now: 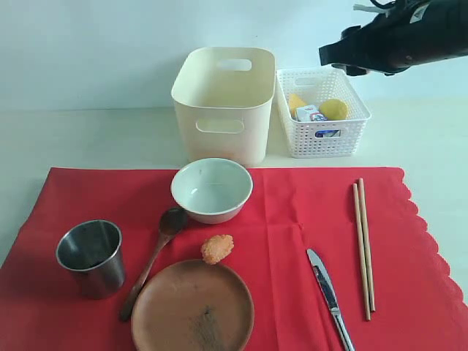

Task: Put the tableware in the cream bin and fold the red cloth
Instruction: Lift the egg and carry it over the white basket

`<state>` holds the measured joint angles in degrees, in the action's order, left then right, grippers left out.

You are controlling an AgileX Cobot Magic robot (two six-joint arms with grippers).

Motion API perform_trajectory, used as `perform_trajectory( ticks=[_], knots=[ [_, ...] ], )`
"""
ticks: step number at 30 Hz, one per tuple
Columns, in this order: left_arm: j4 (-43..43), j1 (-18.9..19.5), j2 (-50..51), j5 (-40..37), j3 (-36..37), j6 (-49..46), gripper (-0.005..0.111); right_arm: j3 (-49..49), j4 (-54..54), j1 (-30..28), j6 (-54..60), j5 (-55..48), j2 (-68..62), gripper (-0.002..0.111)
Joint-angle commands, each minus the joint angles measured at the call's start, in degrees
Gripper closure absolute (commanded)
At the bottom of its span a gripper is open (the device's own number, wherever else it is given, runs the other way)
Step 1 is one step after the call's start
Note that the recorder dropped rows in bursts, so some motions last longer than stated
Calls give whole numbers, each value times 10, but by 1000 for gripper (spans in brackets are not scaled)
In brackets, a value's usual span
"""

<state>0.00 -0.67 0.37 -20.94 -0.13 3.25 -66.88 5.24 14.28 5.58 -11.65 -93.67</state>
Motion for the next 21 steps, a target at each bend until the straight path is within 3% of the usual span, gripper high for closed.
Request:
perform_trajectory(
  ticks=[1, 21],
  knots=[
    [-4, 1, -4, 6, 1, 2, 107, -56, 4, -9, -2, 15, -64, 108],
    [-4, 1, -4, 6, 1, 2, 107, -413, 3, -51, 3, -21, -389, 108]
  ],
)
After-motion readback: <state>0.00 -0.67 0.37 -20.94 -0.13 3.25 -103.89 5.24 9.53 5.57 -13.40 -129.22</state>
